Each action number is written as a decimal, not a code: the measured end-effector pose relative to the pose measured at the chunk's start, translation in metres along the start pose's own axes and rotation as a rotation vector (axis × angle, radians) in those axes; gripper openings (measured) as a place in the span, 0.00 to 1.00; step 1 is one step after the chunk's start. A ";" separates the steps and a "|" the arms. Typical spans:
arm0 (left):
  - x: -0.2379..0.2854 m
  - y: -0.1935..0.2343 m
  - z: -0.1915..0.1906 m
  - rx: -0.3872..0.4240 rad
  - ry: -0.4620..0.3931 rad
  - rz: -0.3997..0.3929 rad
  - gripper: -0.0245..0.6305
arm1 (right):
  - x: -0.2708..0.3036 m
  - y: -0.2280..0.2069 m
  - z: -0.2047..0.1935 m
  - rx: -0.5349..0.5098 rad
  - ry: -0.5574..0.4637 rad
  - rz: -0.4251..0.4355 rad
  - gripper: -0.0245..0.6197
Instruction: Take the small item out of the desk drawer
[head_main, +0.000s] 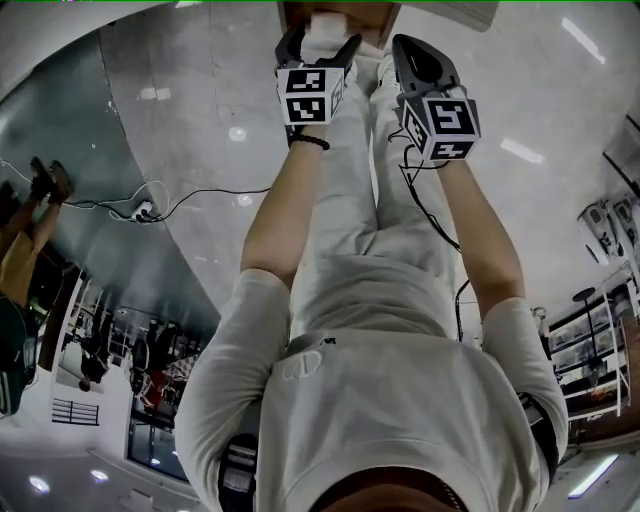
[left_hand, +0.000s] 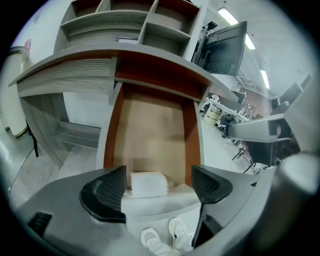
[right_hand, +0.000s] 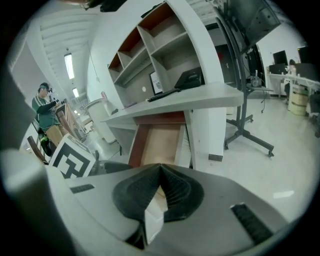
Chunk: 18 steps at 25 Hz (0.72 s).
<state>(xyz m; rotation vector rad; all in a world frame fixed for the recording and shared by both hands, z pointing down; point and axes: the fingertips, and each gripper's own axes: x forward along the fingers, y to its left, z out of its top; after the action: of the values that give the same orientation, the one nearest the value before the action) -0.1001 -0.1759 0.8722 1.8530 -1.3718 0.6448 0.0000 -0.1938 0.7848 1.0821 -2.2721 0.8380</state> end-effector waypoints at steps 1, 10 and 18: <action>0.003 0.003 -0.002 -0.001 0.003 0.006 0.67 | 0.003 -0.001 -0.002 0.003 -0.001 -0.001 0.04; 0.027 0.012 -0.008 -0.006 0.051 0.058 0.67 | 0.016 -0.012 -0.017 0.051 -0.009 -0.002 0.04; 0.035 0.022 -0.019 0.010 0.144 0.136 0.67 | 0.020 -0.014 -0.029 0.076 0.002 0.001 0.04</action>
<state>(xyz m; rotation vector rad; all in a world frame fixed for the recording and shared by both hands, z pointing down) -0.1101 -0.1848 0.9158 1.6970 -1.4093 0.8389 0.0048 -0.1909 0.8228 1.1129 -2.2561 0.9321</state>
